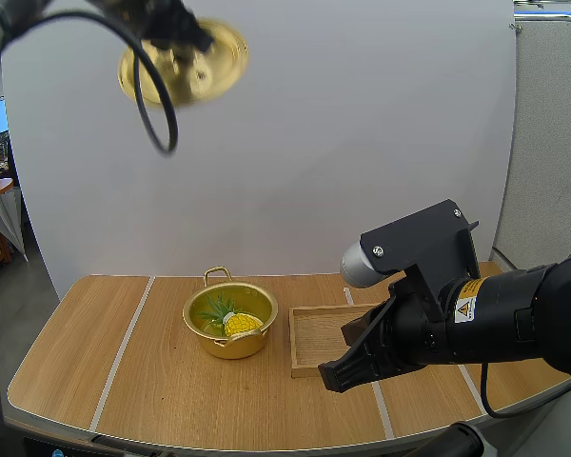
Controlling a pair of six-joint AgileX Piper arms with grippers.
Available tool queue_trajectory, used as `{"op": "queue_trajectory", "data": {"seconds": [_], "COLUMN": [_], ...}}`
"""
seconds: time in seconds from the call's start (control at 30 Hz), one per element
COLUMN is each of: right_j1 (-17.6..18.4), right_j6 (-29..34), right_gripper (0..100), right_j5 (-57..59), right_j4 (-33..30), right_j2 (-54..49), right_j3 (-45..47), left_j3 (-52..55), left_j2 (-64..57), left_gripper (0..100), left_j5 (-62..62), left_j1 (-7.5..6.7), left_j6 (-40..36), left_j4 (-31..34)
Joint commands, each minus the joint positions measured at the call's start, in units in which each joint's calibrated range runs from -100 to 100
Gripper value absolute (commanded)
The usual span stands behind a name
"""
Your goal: Open the pot, put the pineapple inside, and close it
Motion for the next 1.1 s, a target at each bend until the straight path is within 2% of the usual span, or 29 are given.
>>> {"op": "queue_trajectory", "data": {"seconds": [0.0,0.13,0.4,0.53,0.83,1.07], "right_j1": [-0.2,-0.2,-0.2,-0.2,-0.2,-0.2], "right_j6": [-0.6,-0.6,-0.6,-0.6,-0.6,-0.6], "right_gripper": [0,0,0,0,0,0], "right_j5": [0.1,0.1,0.2,0.4,0.4,0.4], "right_j4": [-0.5,-0.6,-1.7,-1.8,-1.8,-1.8], "right_j2": [-0.5,-0.5,-0.5,-0.5,-0.5,-0.5], "right_j3": [0.1,0.1,0.1,0.1,0.1,0.1], "left_j3": [13.1,22.3,35.5,37.9,37.9,37.9], "left_j2": [0.6,2.4,6.7,10.4,19.3,24.7], "left_gripper": [0,0,0,0,0,0], "left_j5": [0.0,-0.2,-15.8,-20.5,-22.1,-25.4], "left_j1": [-0.28,-0.28,-0.28,-0.28,-0.28,-0.28], "left_j6": [4.0,5.8,9.7,10.0,12.1,12.2], "left_j4": [-3.5,-3.6,-6.1,-6.4,-10.1,-10.4]}}
